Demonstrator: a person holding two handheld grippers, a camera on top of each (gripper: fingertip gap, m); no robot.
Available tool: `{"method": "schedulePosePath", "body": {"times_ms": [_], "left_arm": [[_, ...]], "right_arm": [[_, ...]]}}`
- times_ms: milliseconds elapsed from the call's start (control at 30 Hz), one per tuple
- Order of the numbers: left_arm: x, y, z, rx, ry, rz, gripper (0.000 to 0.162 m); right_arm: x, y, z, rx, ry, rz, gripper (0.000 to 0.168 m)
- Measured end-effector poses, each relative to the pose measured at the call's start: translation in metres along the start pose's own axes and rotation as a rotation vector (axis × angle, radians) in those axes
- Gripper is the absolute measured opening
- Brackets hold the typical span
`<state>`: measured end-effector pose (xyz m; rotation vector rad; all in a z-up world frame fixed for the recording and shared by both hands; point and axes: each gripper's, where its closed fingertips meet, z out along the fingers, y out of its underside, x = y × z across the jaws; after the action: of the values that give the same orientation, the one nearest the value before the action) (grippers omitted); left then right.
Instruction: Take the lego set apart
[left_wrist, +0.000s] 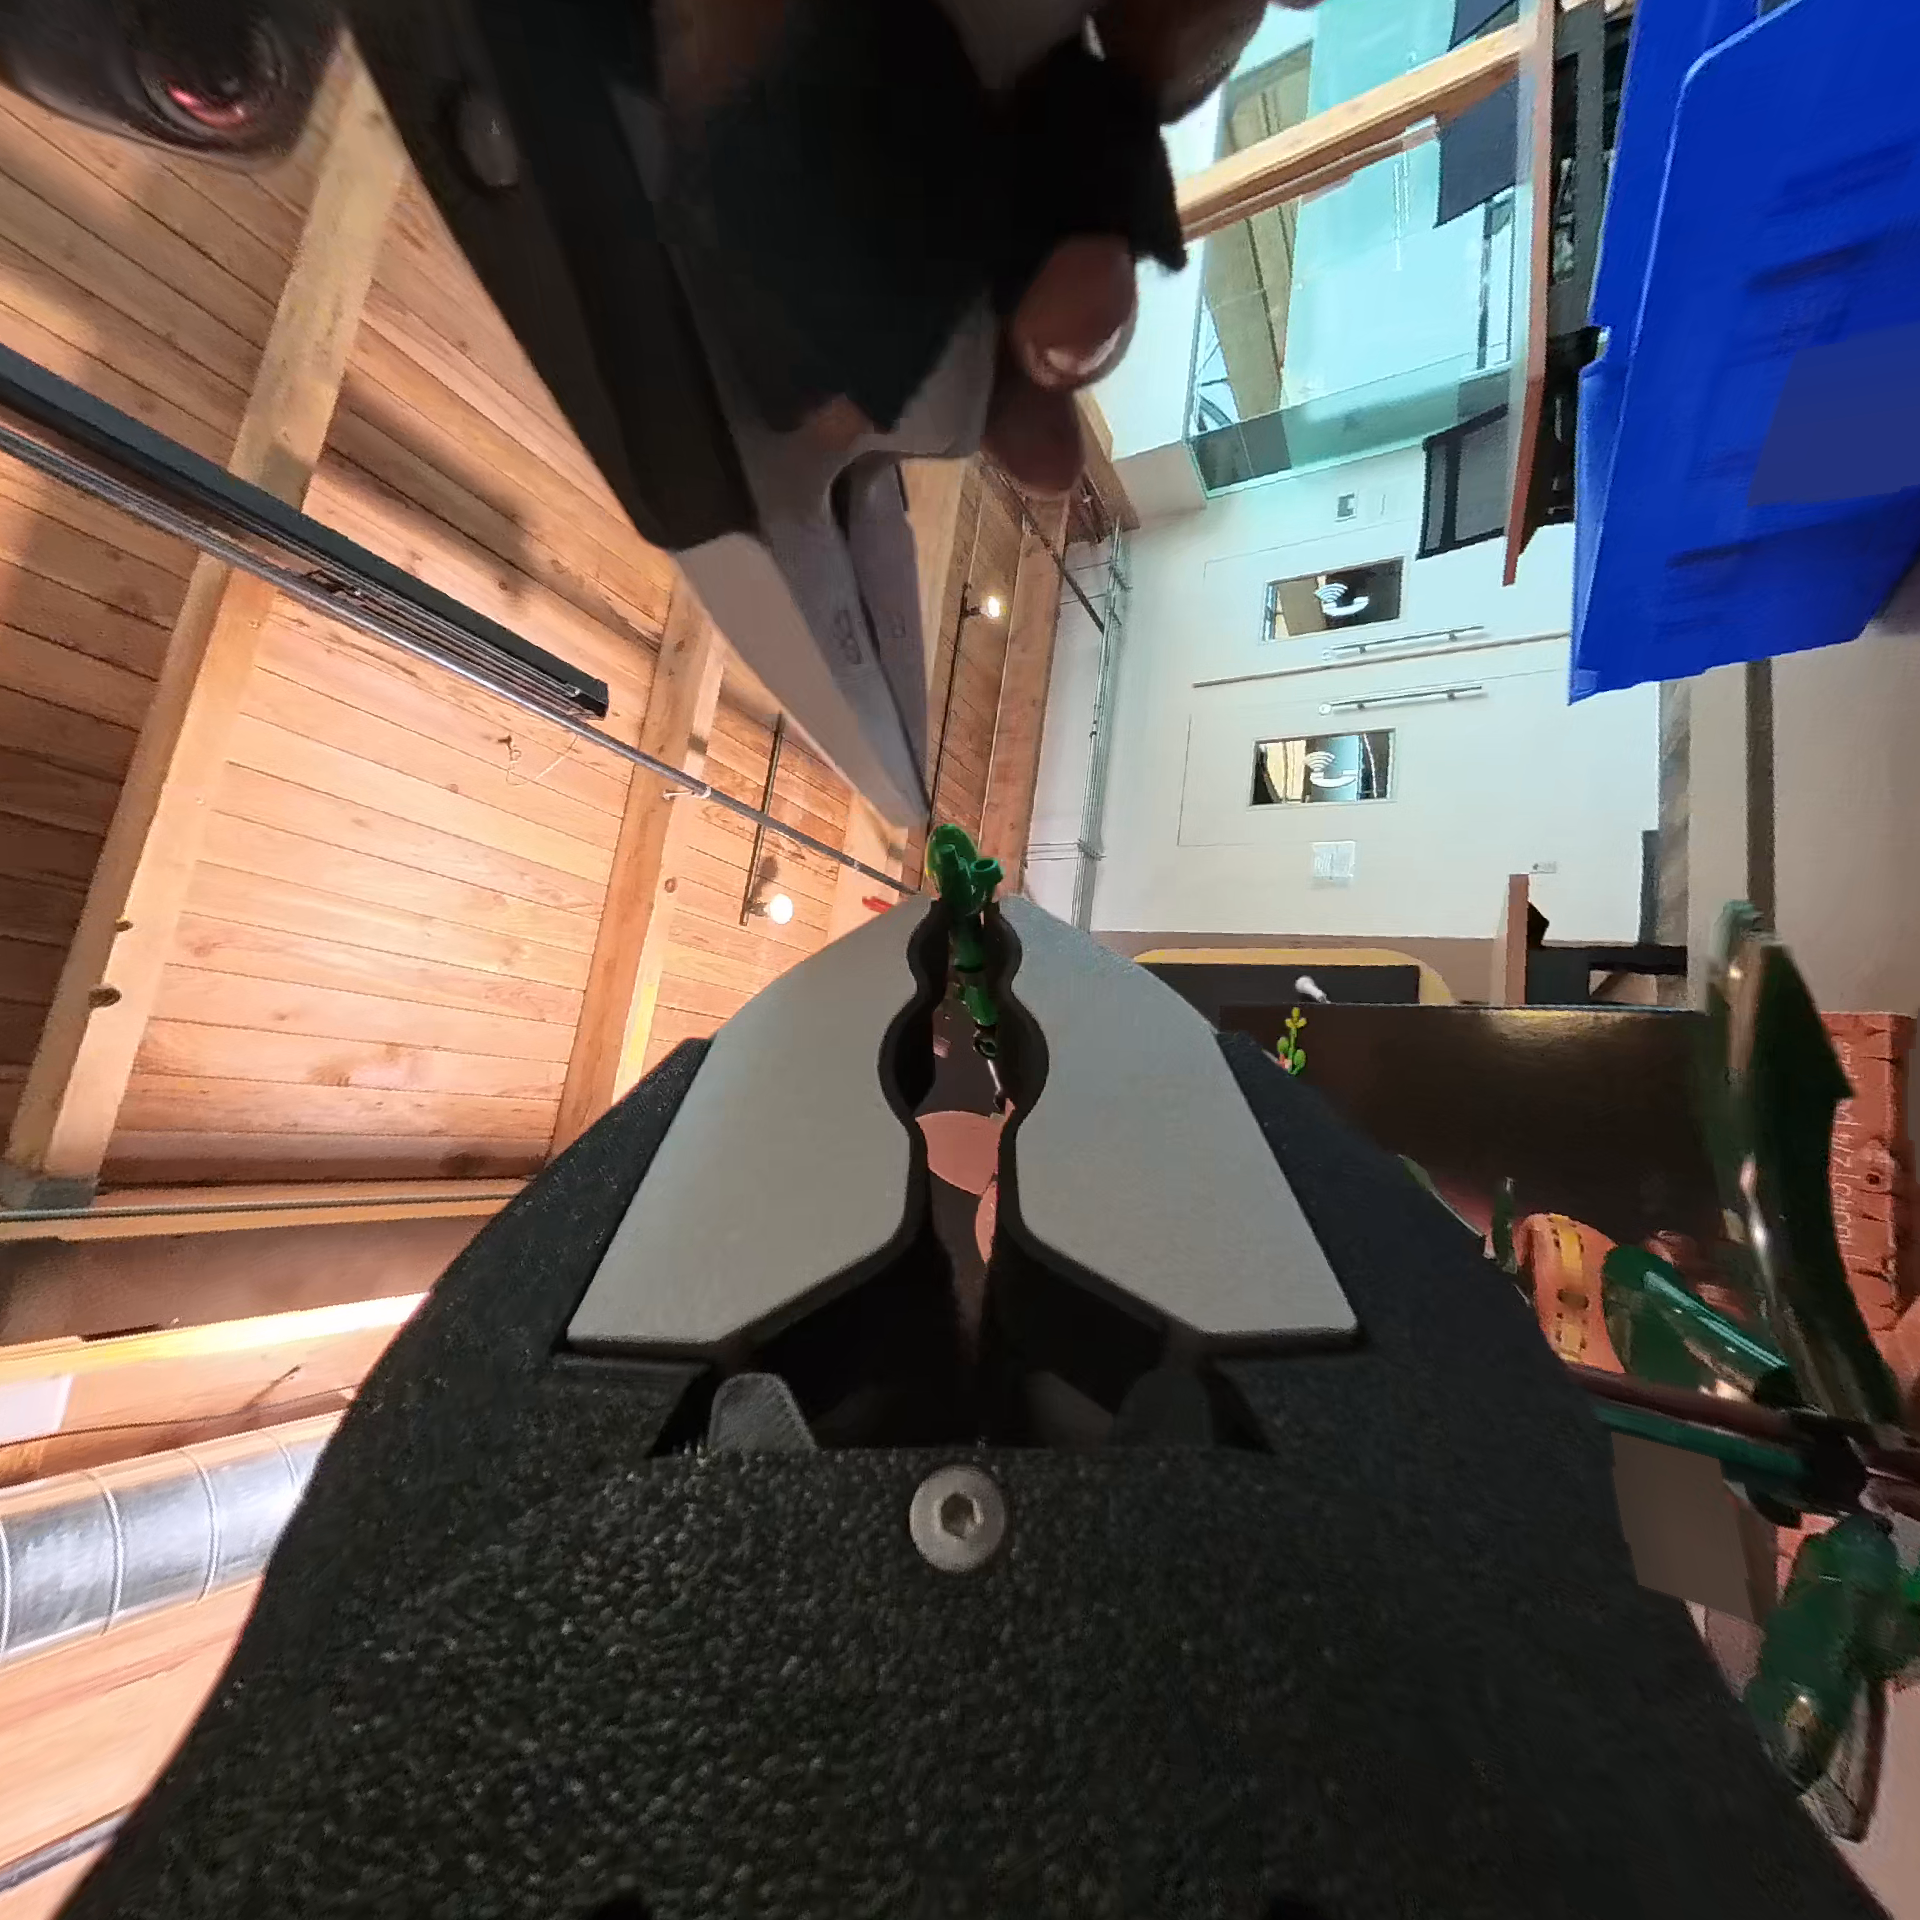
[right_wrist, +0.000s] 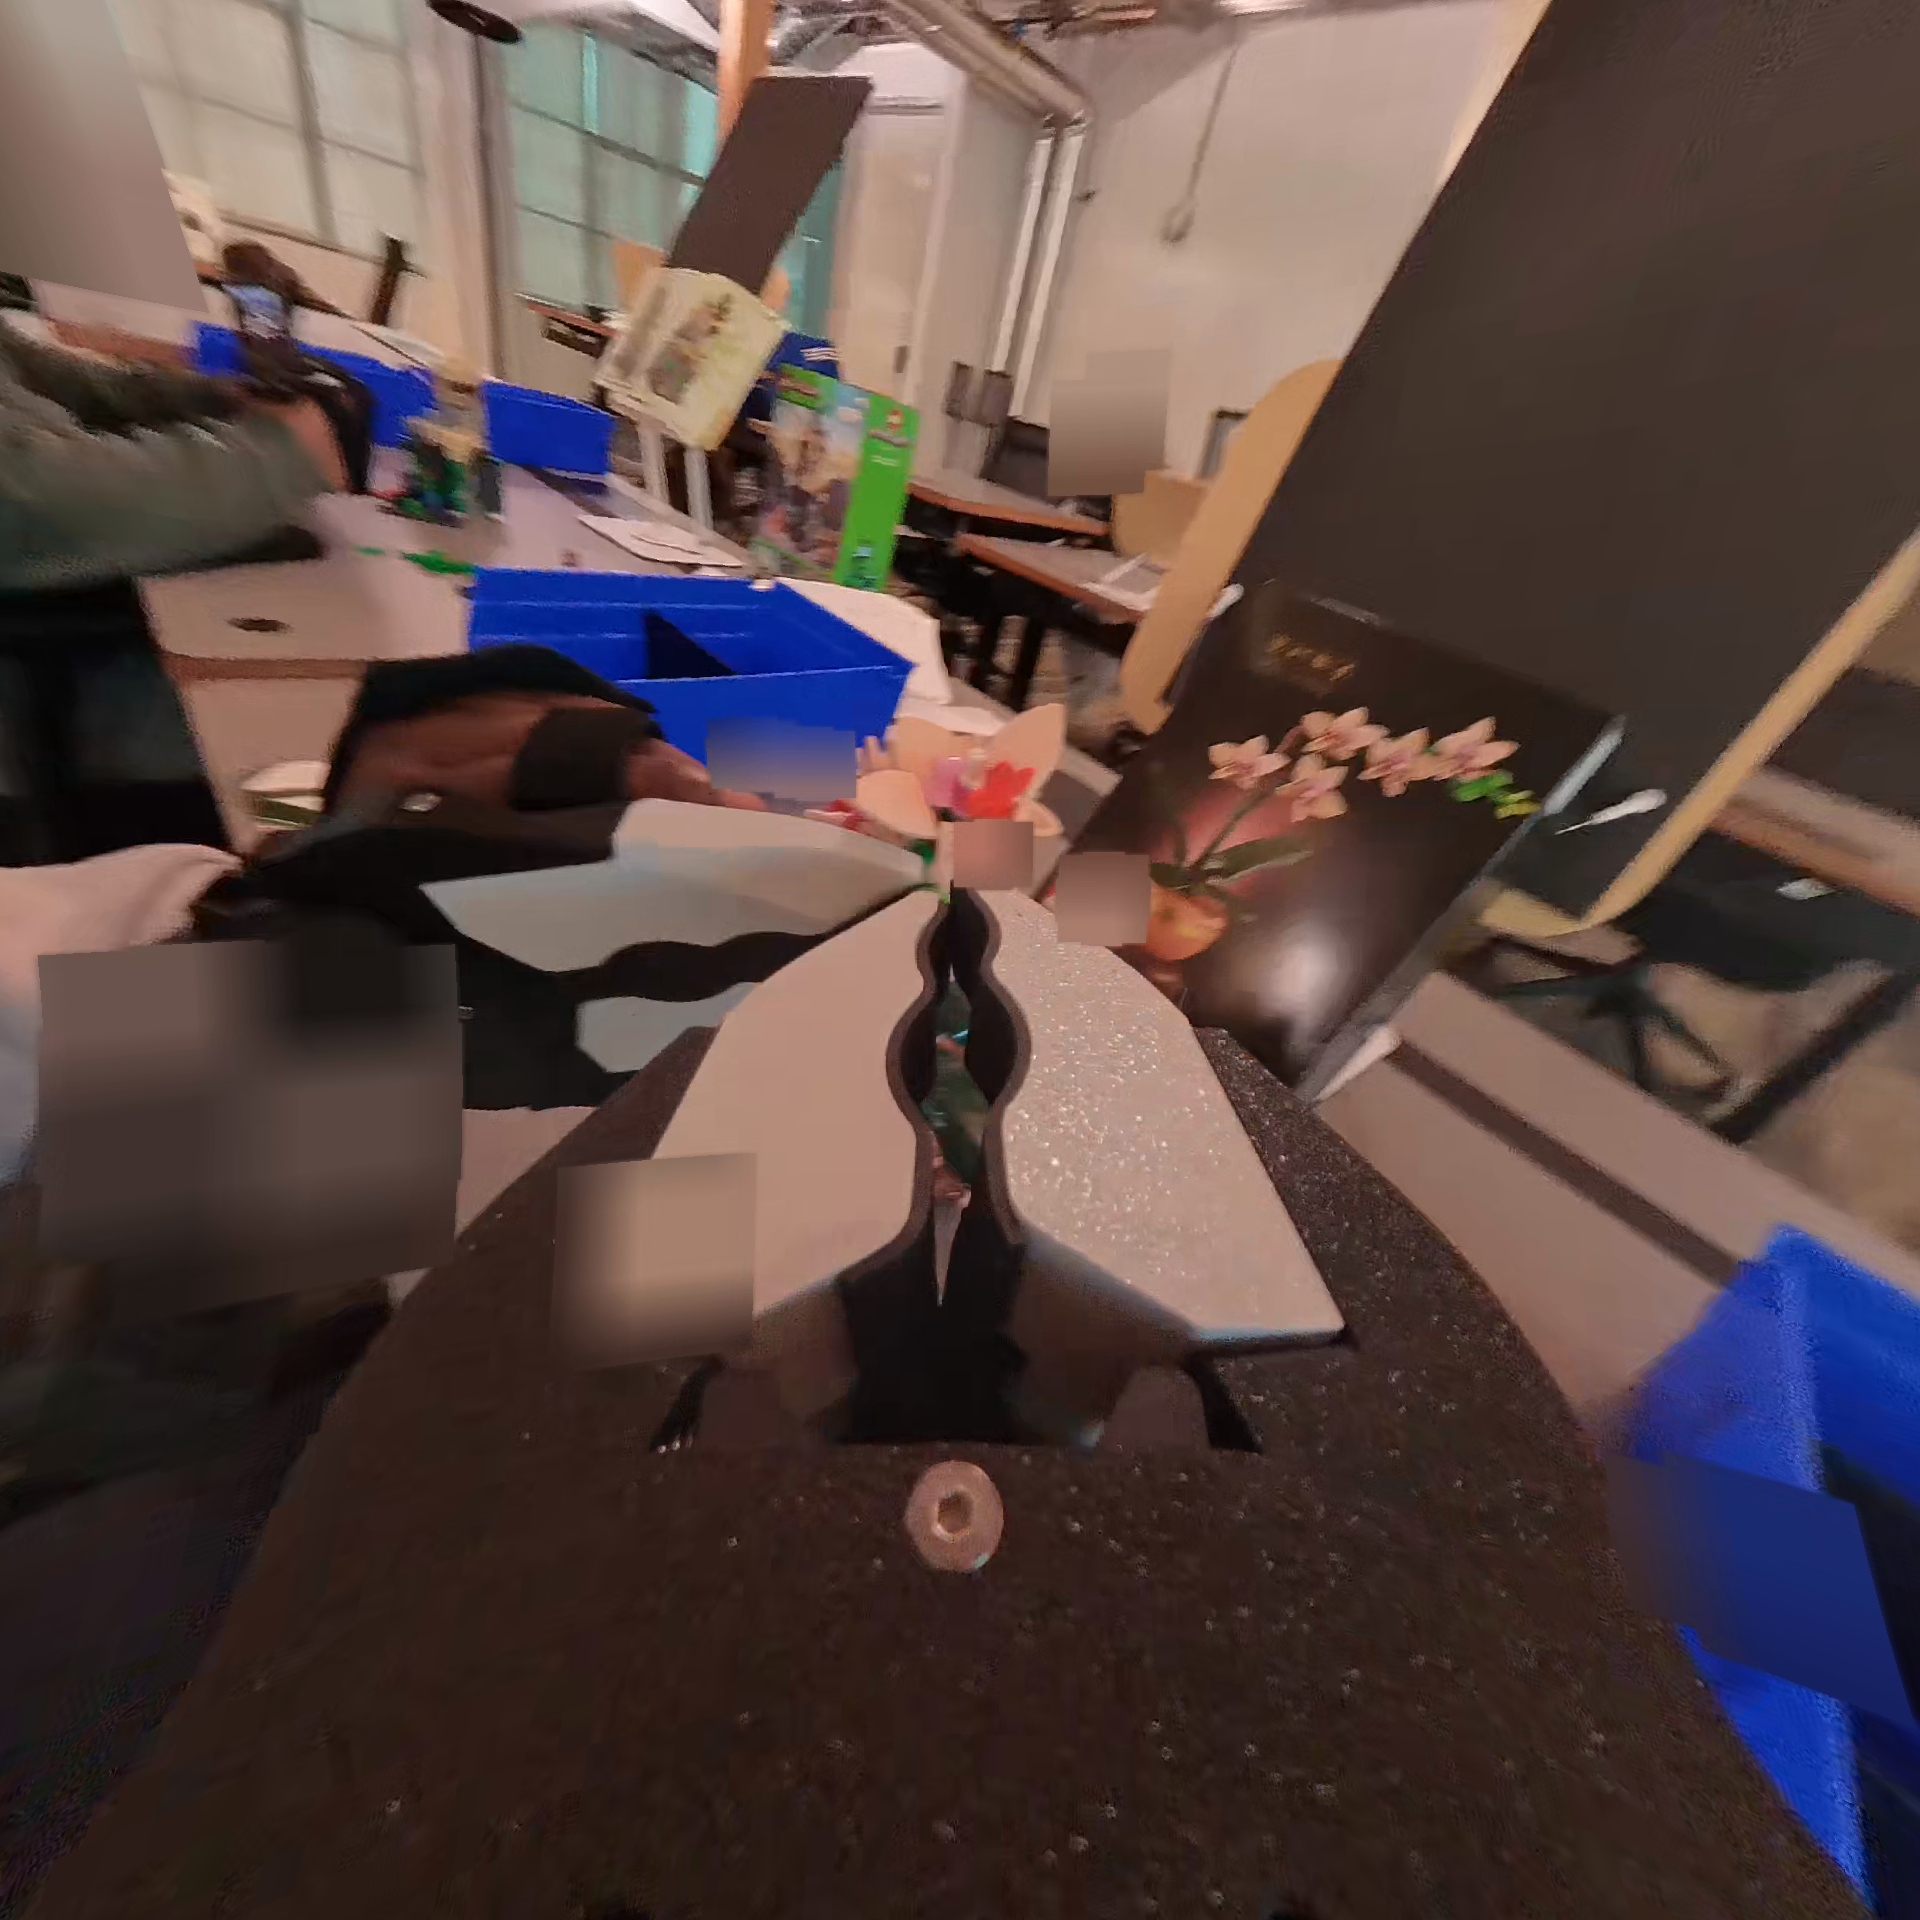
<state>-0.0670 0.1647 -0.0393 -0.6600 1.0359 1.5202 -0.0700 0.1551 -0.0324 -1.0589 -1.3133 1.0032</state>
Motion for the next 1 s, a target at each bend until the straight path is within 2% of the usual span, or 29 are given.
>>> {"method": "schedulePosePath", "body": {"times_ms": [100,167,267,333,467,567,667,800,1000], "left_arm": [[0.001,-0.004,-0.001,0.001,0.012,0.021,0.006],[0.003,-0.004,-0.001,0.002,0.008,0.027,0.005],[0.003,-0.004,-0.001,0.0,0.002,0.026,0.005],[0.002,-0.003,-0.002,-0.001,-0.005,0.031,0.006],[0.001,-0.002,-0.003,0.004,-0.01,0.038,0.006],[0.002,-0.002,-0.004,0.003,-0.01,0.055,0.006],[0.002,0.0,-0.005,-0.002,-0.01,0.049,0.005],[0.004,0.0,-0.007,0.009,0.007,0.054,0.005],[0.0,0.002,-0.008,-0.001,-0.002,0.034,0.005]], "right_arm": [[-0.002,0.001,-0.002,0.012,-0.024,0.045,0.002],[-0.007,0.005,-0.003,0.008,-0.079,0.164,0.009],[-0.003,0.013,0.0,0.005,-0.07,0.315,0.013],[-0.007,0.013,0.002,0.026,-0.14,0.469,0.011],[-0.011,0.012,0.004,0.046,-0.278,0.721,0.021],[-0.016,0.012,0.008,0.037,-0.367,0.869,0.019],[-0.014,0.012,0.008,0.043,-0.403,0.938,0.009],[-0.014,0.016,0.008,0.022,-0.378,0.854,0.009],[-0.013,0.011,0.006,0.006,-0.213,0.358,0.009]]}}
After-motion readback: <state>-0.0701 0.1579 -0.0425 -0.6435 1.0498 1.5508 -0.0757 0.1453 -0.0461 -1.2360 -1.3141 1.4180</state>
